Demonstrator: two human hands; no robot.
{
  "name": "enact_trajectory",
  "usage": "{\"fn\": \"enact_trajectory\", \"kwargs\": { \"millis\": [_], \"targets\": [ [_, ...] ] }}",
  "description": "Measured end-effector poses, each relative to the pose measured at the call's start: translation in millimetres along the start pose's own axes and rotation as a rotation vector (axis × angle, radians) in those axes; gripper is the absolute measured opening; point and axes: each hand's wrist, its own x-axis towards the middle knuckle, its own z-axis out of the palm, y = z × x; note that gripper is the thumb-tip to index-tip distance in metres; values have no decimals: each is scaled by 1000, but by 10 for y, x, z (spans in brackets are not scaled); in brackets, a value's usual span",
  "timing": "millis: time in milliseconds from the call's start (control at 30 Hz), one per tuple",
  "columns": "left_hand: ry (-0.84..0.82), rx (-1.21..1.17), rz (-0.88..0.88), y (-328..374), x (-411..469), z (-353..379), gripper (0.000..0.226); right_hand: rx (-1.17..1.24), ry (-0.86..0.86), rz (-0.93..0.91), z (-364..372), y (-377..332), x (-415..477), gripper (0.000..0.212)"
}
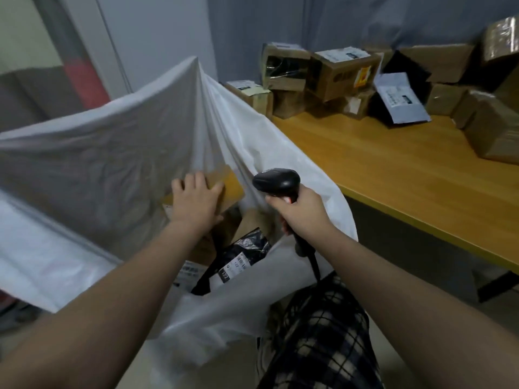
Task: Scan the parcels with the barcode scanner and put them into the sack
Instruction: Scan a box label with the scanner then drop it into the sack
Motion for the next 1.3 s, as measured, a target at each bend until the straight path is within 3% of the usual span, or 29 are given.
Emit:
{"fn": "enact_trajectory", "kwargs": {
  "millis": [100,167,433,567,733,933,1167,1300],
  "targets": [
    [-193,46,65,71,40,291,75,-22,-12,30,74,65,-1,17],
    [-191,-12,78,145,90,341,69,-28,-5,38,48,92,-1,17],
    [282,-394,92,422,553,-234,54,176,164,-5,-392,-184,333,29],
    [379,-572,76,434,1005,-564,60,234,187,-21,-605,-407,604,34],
    [416,-750,56,502,1885,-1055,79,274,305,-85,-997,-698,1085,21],
    [347,-750,-98,741,2660,-1325,92,291,317,-52,-1254,-765,1464,19],
    [330,-459,-122,1029,3268,-1434,88,367,389,11,-1532,-801,1938,27],
    [350,-458,-168,1083,3399,-1374,80,415,381,22,-1587,-826,2035,30]
  ]
}}
